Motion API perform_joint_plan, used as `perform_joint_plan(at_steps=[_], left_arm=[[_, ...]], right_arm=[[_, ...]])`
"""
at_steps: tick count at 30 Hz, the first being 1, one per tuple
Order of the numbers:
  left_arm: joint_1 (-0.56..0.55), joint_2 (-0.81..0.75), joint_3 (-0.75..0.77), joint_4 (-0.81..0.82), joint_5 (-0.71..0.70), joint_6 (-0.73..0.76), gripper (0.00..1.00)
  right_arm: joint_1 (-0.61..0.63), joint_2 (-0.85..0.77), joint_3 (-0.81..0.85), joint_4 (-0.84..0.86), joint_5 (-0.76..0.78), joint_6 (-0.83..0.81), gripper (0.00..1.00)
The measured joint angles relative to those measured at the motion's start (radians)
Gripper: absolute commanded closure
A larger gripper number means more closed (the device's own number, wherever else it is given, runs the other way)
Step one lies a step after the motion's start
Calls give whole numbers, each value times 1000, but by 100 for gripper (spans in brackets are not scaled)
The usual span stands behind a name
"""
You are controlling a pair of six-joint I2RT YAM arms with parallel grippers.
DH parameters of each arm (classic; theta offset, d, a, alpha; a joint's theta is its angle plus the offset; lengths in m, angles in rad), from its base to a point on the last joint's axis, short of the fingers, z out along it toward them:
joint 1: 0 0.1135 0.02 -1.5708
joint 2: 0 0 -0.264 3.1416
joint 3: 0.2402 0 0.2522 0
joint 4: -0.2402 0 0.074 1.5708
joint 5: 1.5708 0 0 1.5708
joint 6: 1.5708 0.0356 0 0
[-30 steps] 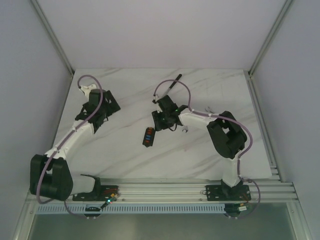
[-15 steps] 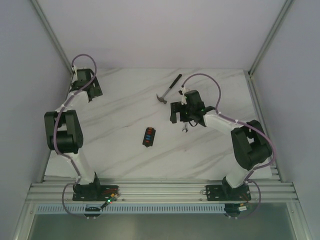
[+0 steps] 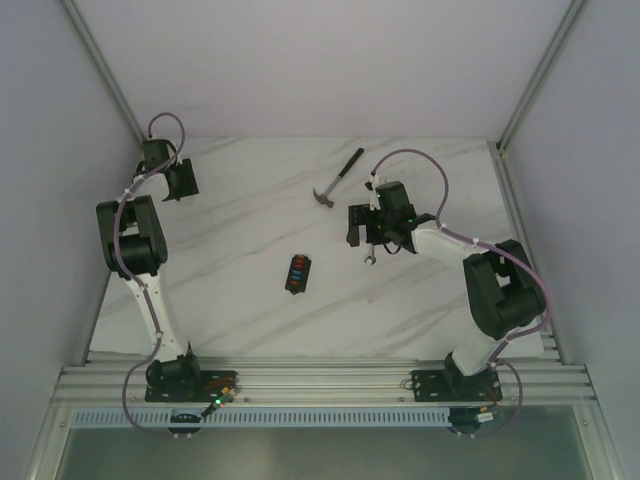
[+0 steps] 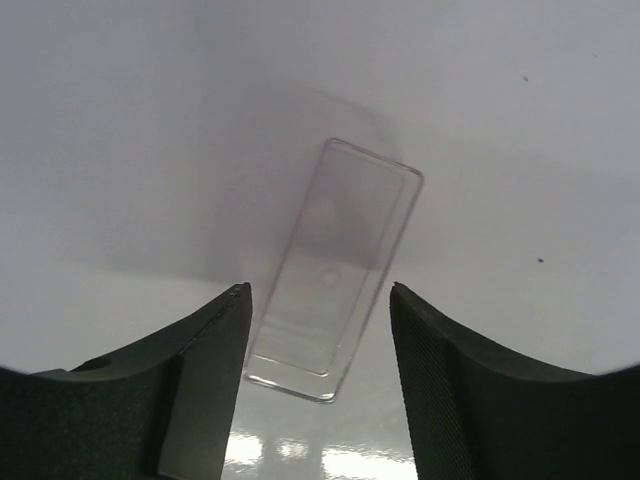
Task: Snap on the fuse box
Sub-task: Pick up the fuse box cover from the center of the board, then close the fuse box cover on the fuse box base.
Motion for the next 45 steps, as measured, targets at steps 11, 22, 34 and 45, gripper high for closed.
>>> perform_joint_plan(at_steps=[11,22,34,45], left_arm=[[-25,15,2,-24,82,27,61],[-228,-273,-247,-48,2,-25,63],[-581,-699,-612,-24,-79,-212,62],[-836,-871,-786,-9,-153,-390,60]], right_arm=[[-3,0,0,0,-11,0,0],[-3,-77,-93,18,-7,6,0],[-3,-207,-216,82,28,39,0],[-3,-227,-295,126,35,71,0]])
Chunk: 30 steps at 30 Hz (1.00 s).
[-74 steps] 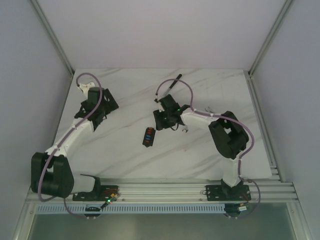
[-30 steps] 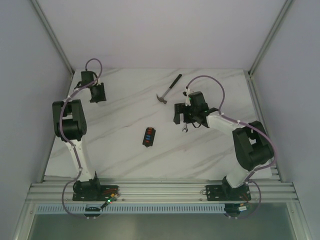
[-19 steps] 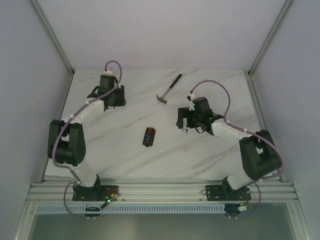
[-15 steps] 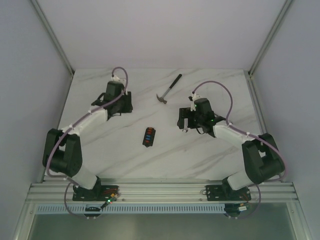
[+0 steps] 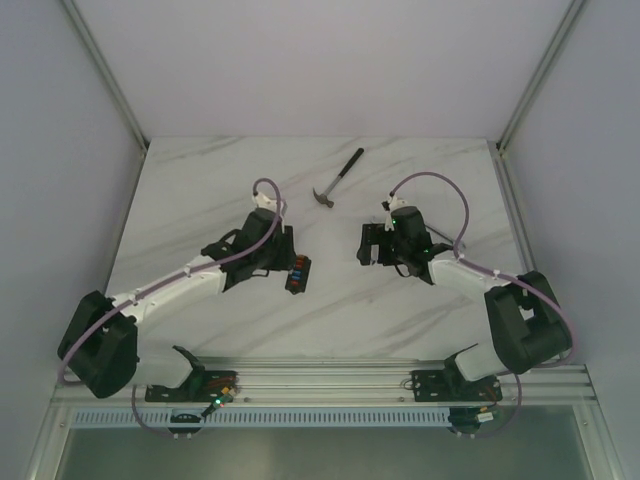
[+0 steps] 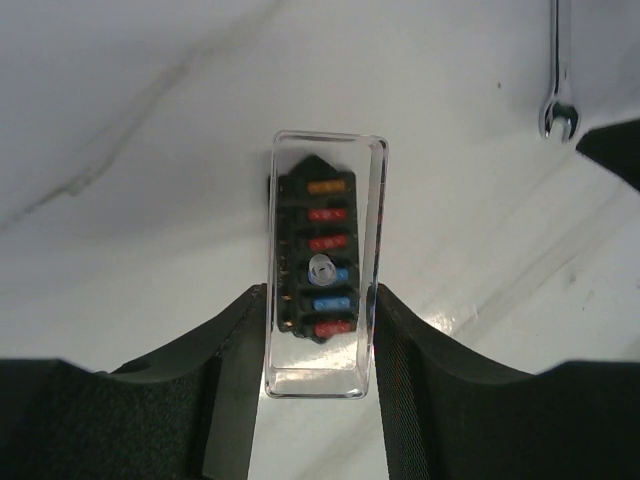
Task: Snap on the fuse box
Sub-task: Close the fuse box cover on the fuse box base.
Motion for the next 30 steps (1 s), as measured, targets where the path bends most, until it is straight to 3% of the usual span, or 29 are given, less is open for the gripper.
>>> perform_joint_plan(at_steps=[11,30], left_arm=[[-167,116,-18,22,-127,-98,57],[-170,211,-14,39,-188,-146,47]], right_arm=[[0,0,-3,21,0,6,0],[0,12,-3,27,1,6,0]])
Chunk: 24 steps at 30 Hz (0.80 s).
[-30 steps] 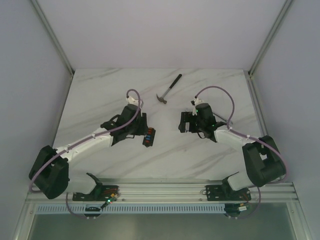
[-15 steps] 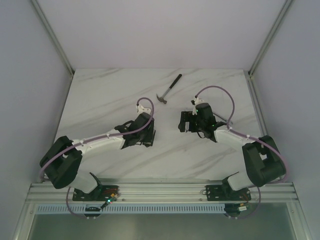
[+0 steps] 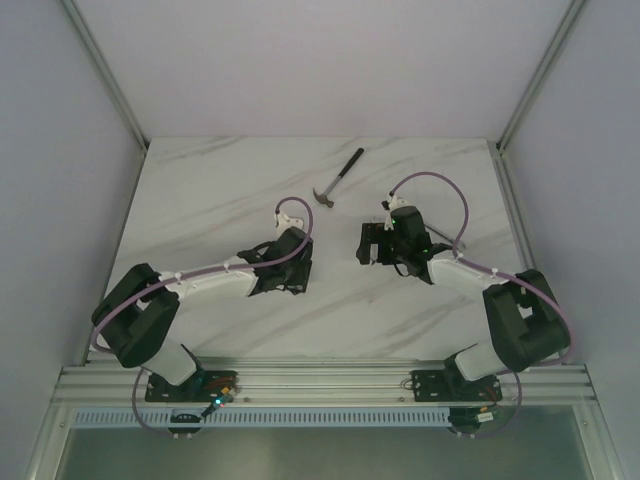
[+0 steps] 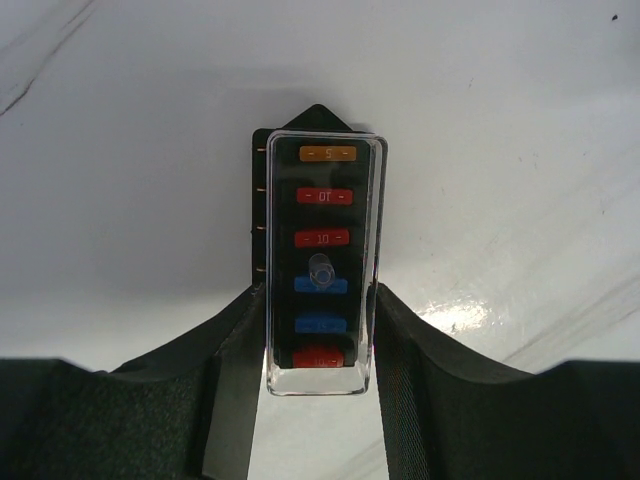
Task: Snap on the fuse box
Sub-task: Close the fuse box cover on the fuse box base.
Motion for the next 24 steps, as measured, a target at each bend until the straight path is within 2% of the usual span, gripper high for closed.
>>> perform_joint_plan(at_steps=[5,9,12,16,20,24], left_arm=[[0,18,11,3,1,-8,39],[0,19,11,2,2,-8,28],[0,18,13,0,5,-8,26],[10,-5,14,-10,20,-8,27],[53,-59,15,-12,56,-8,32],[110,-80,16,8,109,-7,38]], right_arm=[[0,5,0,1,0,0,0],[0,5,0,4,-2,0,0],[0,5,0,8,-12,0,0],[0,6,0,15,-53,0,0],[4,21,6,32,-139,19,3],[26,60,34,75,-237,65,14]])
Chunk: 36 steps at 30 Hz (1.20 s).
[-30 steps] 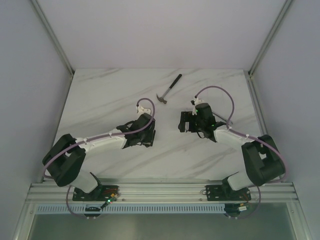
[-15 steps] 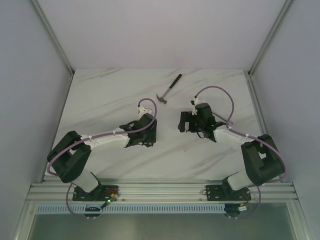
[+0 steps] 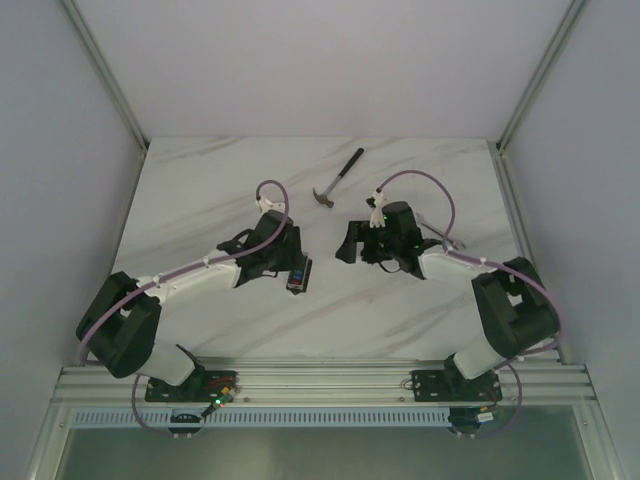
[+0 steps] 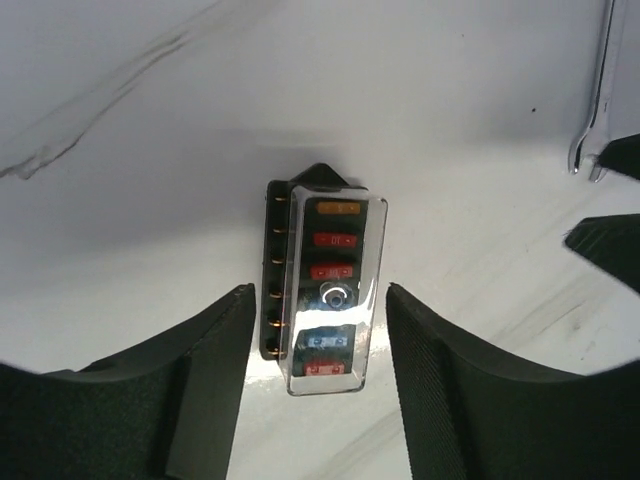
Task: Snap on the fuse box
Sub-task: Close the fuse box cover on the fuse box base.
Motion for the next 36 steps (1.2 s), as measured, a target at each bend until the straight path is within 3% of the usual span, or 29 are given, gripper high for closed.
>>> perform_joint_plan(at_steps=[9,15,23,30,36], left_arm=[[86,32,0,43,111,4,51],[95,85,2,68,166,7,56],[100,130,17,114,219,0,61],[111,134,-21,181,242,-55,64],[91,133,-74,293,243,-137,63]], right_arm=[[83,176,114,128,-161,144,31],[114,268,176,178,-210,206,53],[118,362,206,201,-249,247,67],[114,381,237,171,-266,249,74],[95,375,249,139,-260,232,71]])
